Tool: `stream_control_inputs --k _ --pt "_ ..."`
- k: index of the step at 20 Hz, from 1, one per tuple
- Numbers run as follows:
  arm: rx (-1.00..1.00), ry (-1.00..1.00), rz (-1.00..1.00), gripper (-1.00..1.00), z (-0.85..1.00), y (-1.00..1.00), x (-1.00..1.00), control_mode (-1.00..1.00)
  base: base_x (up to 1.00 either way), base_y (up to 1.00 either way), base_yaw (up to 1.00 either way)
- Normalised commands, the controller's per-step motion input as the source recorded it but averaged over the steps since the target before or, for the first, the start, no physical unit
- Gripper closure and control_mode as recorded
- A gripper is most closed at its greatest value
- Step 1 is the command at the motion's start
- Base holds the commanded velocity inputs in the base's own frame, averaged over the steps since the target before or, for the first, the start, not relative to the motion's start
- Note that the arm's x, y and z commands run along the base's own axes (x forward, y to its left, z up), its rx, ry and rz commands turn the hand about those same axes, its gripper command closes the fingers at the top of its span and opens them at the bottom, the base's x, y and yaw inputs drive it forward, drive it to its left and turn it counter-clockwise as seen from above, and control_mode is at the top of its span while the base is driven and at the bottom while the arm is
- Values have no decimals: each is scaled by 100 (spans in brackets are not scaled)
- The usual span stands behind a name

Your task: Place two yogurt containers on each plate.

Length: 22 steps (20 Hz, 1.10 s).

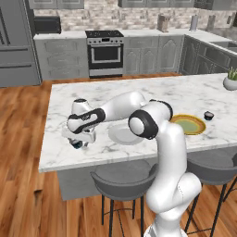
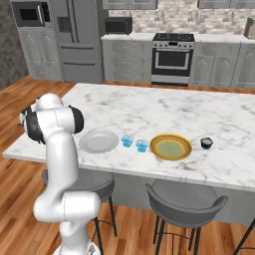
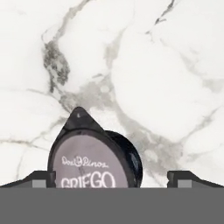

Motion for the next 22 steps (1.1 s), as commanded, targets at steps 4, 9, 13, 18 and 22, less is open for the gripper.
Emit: stream_control_inputs --k 4,9,13,18,22 --pt "1 -7 0 -100 -2 1 0 -100 0 0 0" --pt "0 -5 0 -100 -4 0 0 -100 0 0 0" --pt "0 -1 0 100 -9 0 0 -100 0 0 0" --pt "1 -1 0 100 -7 0 0 -100 0 0 0" --pt "5 -5 0 100 -2 0 -1 -100 0 0 0"
